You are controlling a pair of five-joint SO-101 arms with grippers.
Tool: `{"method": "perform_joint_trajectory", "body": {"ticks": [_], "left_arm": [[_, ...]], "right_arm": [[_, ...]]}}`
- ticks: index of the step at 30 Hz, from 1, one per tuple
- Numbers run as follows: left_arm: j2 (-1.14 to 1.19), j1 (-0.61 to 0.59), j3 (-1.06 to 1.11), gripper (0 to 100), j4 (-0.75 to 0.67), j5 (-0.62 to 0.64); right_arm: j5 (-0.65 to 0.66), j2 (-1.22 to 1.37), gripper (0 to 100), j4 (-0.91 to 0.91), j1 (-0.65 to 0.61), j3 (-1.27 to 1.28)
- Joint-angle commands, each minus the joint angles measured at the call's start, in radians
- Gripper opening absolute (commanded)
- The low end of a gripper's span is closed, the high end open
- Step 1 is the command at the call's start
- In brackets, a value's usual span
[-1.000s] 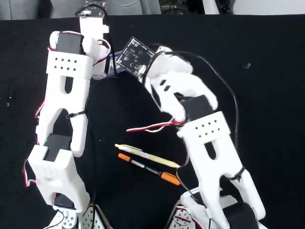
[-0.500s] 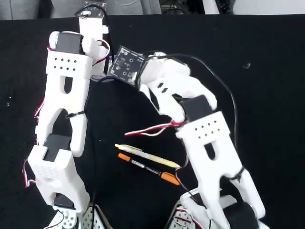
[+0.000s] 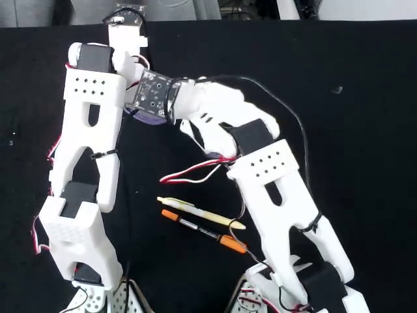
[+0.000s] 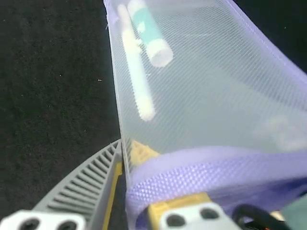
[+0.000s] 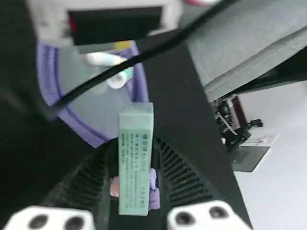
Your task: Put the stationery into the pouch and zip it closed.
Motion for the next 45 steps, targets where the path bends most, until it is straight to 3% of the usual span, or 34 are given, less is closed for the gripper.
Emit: {"method": "perform_joint_trajectory", "body": {"ticks": [1, 12, 22, 34, 45], "left_arm": [[-0.009, -0.007, -0.021, 3, 0.002, 0.0], [-0.008, -0.005, -0.018, 3, 0.002, 0.002], [-0.008, -0.001, -0.013, 3, 0.005, 0.002], [-0.008, -0.001, -0.013, 3, 0.003, 0.002], [-0.008, -0.007, -0.016, 3, 0.003, 0.003]], "right_arm": [[0.012, -0.045, 1.1, 0.021, -0.044, -0.005], [-0.081, -0.136, 1.1, -0.046, -0.075, -0.024], [-0.08, -0.133, 1.1, -0.066, -0.126, -0.143], [-0.08, -0.058, 1.1, -0.311, -0.078, 0.064], [-0.078, 0.028, 1.1, -0.322, -0.038, 0.128]]}}
